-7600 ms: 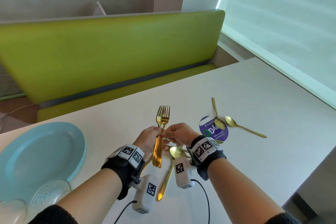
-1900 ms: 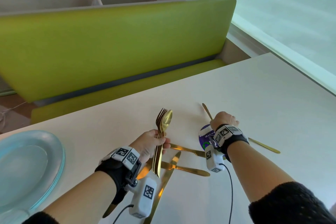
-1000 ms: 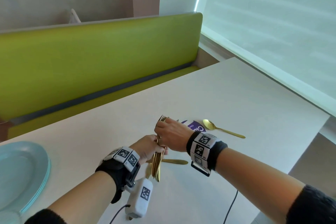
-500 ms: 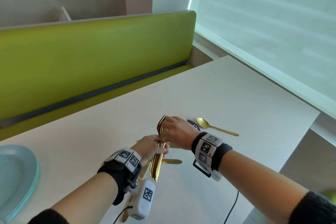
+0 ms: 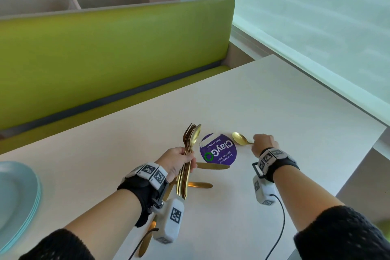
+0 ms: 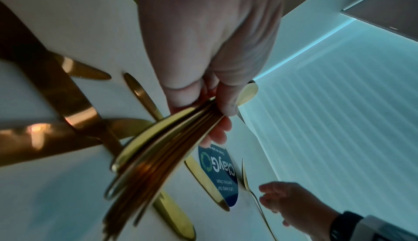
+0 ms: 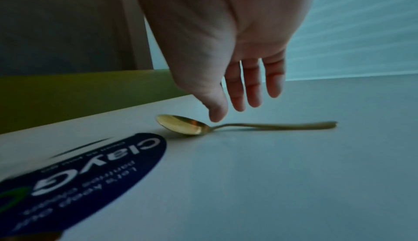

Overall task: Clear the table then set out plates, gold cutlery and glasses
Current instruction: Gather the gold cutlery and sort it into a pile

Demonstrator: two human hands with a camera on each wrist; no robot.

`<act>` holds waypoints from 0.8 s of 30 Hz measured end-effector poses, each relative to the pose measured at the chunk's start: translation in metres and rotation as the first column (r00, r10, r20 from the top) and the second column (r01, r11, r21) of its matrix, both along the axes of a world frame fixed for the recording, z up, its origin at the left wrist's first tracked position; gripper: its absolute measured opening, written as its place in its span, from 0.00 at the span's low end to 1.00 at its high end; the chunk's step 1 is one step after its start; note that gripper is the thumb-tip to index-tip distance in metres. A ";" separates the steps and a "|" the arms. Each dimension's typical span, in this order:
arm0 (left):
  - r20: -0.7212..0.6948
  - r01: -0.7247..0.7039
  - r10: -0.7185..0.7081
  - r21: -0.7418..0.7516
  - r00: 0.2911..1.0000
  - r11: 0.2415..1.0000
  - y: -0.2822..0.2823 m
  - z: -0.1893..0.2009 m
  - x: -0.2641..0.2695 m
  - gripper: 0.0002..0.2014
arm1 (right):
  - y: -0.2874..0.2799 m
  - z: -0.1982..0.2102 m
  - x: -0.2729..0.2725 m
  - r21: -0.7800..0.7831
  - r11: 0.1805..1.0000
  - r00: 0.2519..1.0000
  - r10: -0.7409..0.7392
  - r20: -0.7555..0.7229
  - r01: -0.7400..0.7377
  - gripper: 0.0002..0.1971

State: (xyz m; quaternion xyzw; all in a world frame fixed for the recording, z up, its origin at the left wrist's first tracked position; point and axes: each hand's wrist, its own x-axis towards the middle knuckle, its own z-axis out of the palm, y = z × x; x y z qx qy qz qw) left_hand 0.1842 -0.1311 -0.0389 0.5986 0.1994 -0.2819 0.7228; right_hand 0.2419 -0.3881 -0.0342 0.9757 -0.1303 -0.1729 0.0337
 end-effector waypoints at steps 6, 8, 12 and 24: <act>-0.005 -0.010 0.010 0.009 1.000 1.000 -0.002 -0.007 0.007 0.04 | -0.008 -0.017 -0.003 -0.065 0.998 1.000 -0.016 0.014 0.017 0.16; -0.017 -0.014 0.014 0.005 1.000 1.000 -0.003 -0.008 0.007 0.04 | -0.006 -0.019 -0.004 -0.049 0.998 0.999 -0.028 0.032 0.030 0.16; -0.037 -0.034 0.035 0.009 0.999 0.999 -0.007 -0.008 0.005 0.05 | 0.005 -0.017 -0.005 0.059 0.996 0.997 -0.067 0.031 0.065 0.14; -0.014 -0.119 0.118 -0.063 0.993 0.991 -0.005 0.012 -0.033 0.05 | 0.090 0.028 -0.068 0.946 0.218 0.970 -0.092 -0.224 0.239 0.10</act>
